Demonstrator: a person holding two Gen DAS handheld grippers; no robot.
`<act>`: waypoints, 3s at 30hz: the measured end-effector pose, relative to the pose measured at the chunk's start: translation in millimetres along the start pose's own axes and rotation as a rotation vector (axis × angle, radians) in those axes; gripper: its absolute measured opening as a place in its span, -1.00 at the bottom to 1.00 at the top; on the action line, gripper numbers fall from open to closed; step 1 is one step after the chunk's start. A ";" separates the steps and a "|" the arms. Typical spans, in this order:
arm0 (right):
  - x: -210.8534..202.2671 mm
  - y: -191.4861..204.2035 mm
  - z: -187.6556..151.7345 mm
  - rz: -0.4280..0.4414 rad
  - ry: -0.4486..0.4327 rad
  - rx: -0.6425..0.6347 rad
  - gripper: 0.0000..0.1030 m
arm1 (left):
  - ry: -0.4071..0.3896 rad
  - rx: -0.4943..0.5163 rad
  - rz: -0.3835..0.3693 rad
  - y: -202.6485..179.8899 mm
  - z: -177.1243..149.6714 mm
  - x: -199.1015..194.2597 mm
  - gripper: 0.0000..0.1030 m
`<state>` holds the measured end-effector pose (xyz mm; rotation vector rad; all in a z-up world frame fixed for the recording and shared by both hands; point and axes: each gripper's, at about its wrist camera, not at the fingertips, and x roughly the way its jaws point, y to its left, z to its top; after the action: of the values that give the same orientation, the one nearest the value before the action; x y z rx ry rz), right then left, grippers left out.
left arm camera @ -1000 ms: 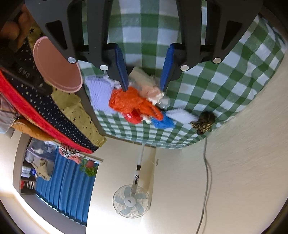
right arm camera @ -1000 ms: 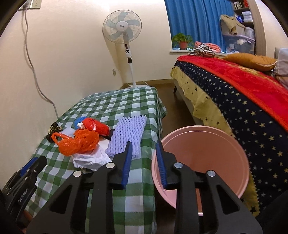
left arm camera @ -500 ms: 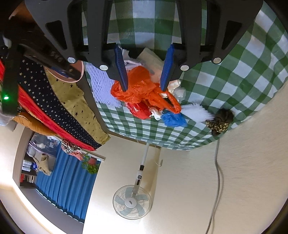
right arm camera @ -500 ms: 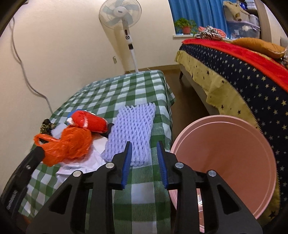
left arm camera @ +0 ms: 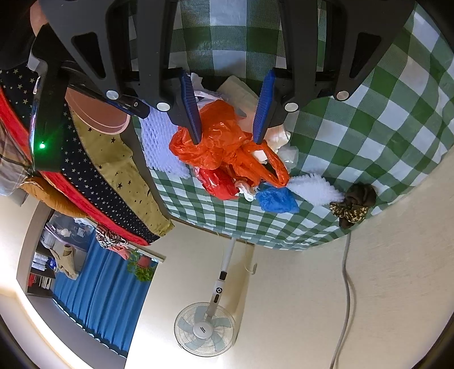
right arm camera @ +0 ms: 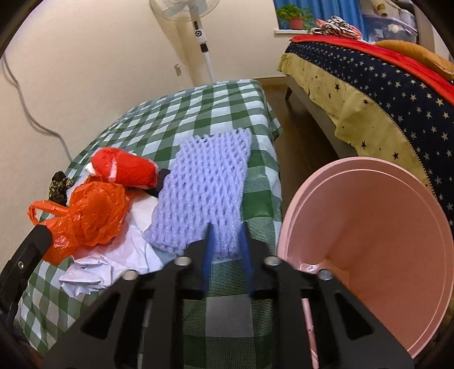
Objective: Collect trash
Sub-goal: 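Grasp the lavender foam net with the right tool while the left tool grasps the orange bag, then carry the foam net and orange bag over the pink bin and release both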
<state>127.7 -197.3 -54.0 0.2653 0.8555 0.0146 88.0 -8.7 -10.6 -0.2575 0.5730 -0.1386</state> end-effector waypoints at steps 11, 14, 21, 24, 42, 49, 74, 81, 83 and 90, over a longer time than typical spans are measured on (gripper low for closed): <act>-35.1 8.3 8.3 0.025 -0.098 -0.049 -0.83 | -0.024 0.012 0.027 6.3 5.7 -19.9 -0.80; -50.8 14.0 9.7 0.030 -0.132 -0.081 -0.83 | -0.046 0.023 0.036 6.5 8.5 -31.7 -0.81; -87.6 15.6 10.3 0.026 -0.191 -0.112 -0.83 | -0.094 0.022 0.051 13.4 14.9 -59.2 -0.83; -104.0 12.9 8.8 0.014 -0.210 -0.117 -0.83 | -0.110 0.027 0.046 12.1 16.2 -69.9 -0.83; -180.7 -9.9 -1.3 -0.087 -0.264 -0.129 -0.83 | -0.133 0.074 -0.035 -10.7 12.2 -100.9 -0.83; -202.5 -33.5 5.1 -0.122 -0.283 -0.106 -0.83 | -0.126 0.099 -0.065 -23.8 10.0 -97.2 -0.83; -184.5 -88.6 12.3 -0.267 -0.276 -0.013 -0.83 | -0.069 0.254 -0.269 -100.2 -13.8 -57.7 -0.83; -178.1 -98.6 14.2 -0.275 -0.257 0.015 -0.83 | -0.028 0.290 -0.316 -121.7 -24.3 -40.0 -0.83; -177.0 -101.2 14.6 -0.276 -0.254 0.021 -0.83 | -0.016 0.301 -0.331 -127.7 -26.8 -34.7 -0.83; -175.0 -108.9 15.6 -0.284 -0.249 0.048 -0.83 | 0.025 0.317 -0.372 -139.2 -33.6 -17.4 -0.83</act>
<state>14.1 -326.9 60.1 0.1841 0.6398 -0.2984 46.9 -145.4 9.9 -0.0515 0.5152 -0.5882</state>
